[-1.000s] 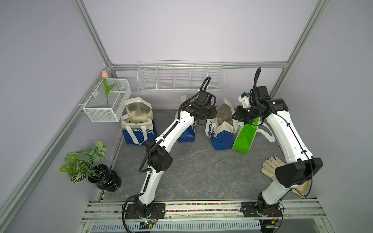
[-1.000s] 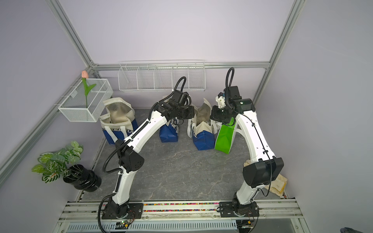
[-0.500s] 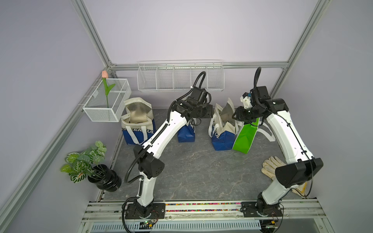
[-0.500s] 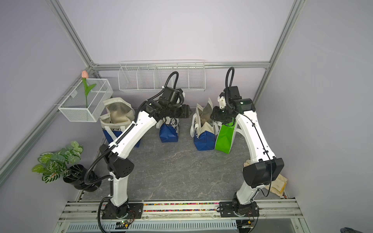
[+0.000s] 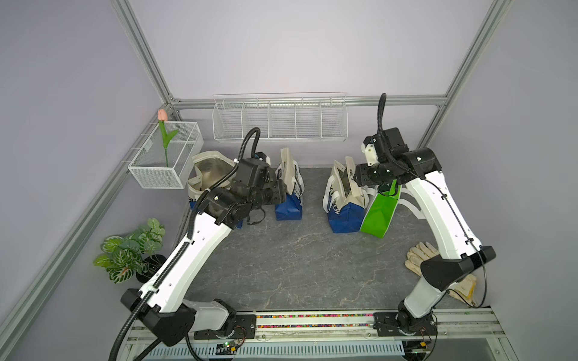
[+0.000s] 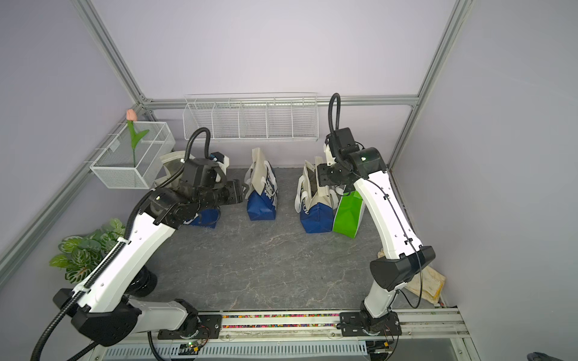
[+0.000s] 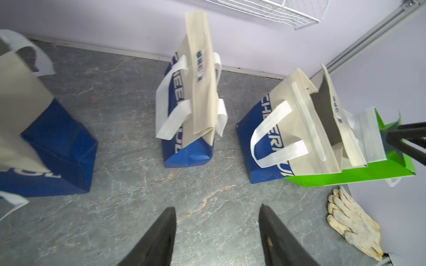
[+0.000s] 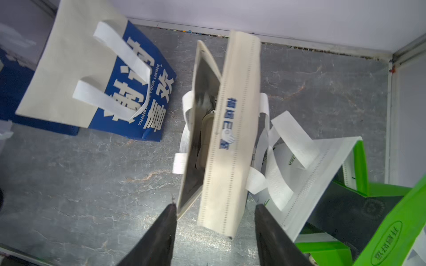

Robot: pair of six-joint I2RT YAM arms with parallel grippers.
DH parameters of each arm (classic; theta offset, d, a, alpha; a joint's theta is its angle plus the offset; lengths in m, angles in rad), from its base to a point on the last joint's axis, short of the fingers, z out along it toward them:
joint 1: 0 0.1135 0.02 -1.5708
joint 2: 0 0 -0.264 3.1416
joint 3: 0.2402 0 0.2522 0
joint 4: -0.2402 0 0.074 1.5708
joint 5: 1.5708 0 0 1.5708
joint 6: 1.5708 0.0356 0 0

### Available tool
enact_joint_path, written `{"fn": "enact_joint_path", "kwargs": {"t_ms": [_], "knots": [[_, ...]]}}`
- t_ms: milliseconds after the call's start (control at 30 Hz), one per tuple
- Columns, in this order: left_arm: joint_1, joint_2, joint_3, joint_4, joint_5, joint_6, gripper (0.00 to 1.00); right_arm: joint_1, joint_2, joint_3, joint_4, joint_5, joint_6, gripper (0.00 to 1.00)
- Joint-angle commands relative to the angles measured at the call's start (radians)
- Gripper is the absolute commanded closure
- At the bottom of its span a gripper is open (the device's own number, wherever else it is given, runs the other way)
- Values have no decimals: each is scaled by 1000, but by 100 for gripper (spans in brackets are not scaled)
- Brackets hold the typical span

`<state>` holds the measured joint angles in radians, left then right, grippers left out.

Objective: Open the takeout bag
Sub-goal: Place the takeout bag at the center of the board, then move the takeout bag to the center of the board.

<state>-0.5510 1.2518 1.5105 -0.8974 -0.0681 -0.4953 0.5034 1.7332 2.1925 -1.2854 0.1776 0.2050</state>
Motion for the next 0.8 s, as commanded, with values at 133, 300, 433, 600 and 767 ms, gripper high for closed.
{"fn": "enact_joint_path", "kwargs": {"t_ms": [133, 300, 433, 600, 767], "knots": [[137, -142, -215, 54, 128, -120, 44, 201, -20, 18, 112, 57, -26, 19], [141, -220, -298, 57, 163, -170, 47, 277, 54, 9, 272, 3, 27, 14], [141, -294, -357, 65, 172, -208, 47, 291, 169, 64, 370, -24, 48, 1], [140, -367, -430, 101, 212, -228, 47, 294, 338, 211, 392, -56, 45, 1], [140, -412, -533, 187, 271, -267, 48, 303, 537, 492, 274, -8, 53, 4]]}}
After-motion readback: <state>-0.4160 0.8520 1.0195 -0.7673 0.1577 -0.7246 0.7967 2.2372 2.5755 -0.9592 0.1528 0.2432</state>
